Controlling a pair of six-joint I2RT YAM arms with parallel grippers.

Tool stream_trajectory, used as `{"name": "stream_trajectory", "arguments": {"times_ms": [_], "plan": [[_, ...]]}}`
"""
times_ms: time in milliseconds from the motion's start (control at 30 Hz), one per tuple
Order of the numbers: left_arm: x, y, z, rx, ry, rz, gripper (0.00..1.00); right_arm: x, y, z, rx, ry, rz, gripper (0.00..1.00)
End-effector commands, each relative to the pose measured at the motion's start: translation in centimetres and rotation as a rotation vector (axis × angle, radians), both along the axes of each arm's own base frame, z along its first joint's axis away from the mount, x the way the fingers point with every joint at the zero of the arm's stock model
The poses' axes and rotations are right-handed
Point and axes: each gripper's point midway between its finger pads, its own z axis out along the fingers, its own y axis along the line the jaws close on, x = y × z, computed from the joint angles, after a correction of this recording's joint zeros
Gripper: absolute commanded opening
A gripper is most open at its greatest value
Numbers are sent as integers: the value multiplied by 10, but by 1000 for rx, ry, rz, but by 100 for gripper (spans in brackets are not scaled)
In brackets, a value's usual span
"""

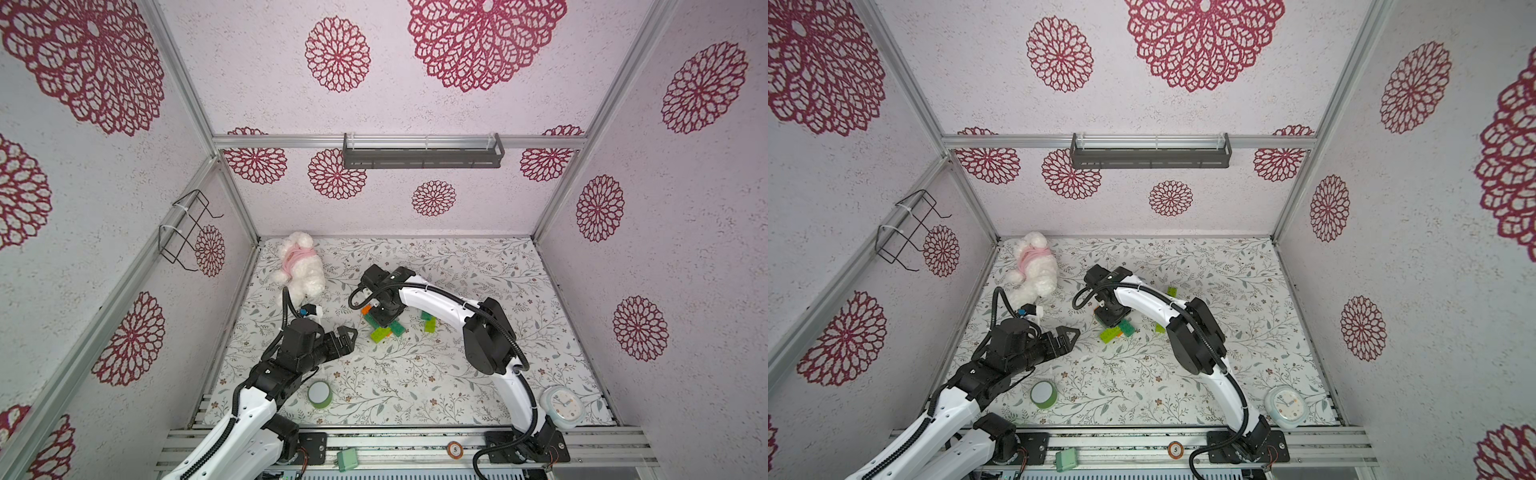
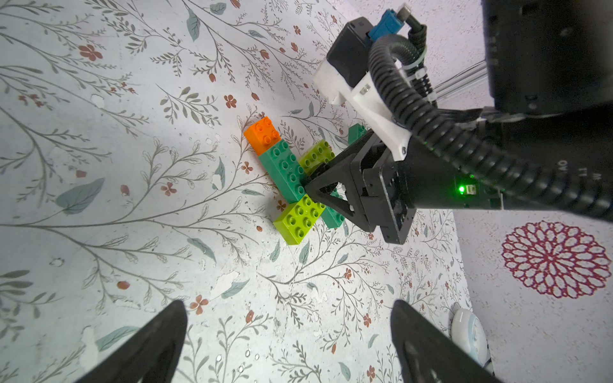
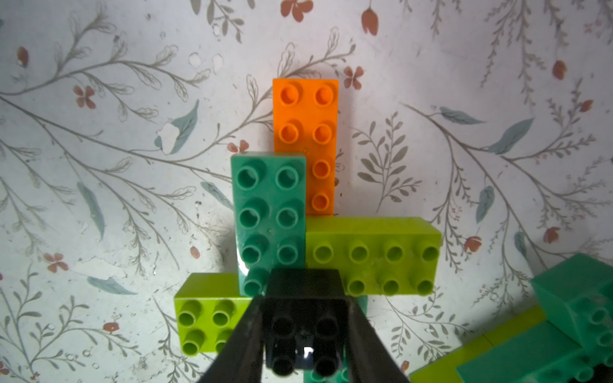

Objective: Assemble a small pinwheel with lego
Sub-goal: Assemble the lego brick with the lego brick.

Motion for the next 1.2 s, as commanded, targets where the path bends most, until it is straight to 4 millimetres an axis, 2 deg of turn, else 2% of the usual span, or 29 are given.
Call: {"name": "stream_trajectory", "arguments": {"times_ms": [0,133,467,933,1167], "plan": [[5,-1,1,-12,-18,3,97,2,-3,11,13,-7,-13,43],[5,-2,-2,-13,-9,0,97,4,-3,17,21,-23,-18,42],[6,-2,0,-21,-13,1,97,2,-6,16,16,-22,-22,34],[7,-3,-1,-19,-8,0,97,-5,-20,5,54,48,-56,0],[9,-4,1,-19,-9,-3,97,-8,-33,-9,54,104,-80,0]]}}
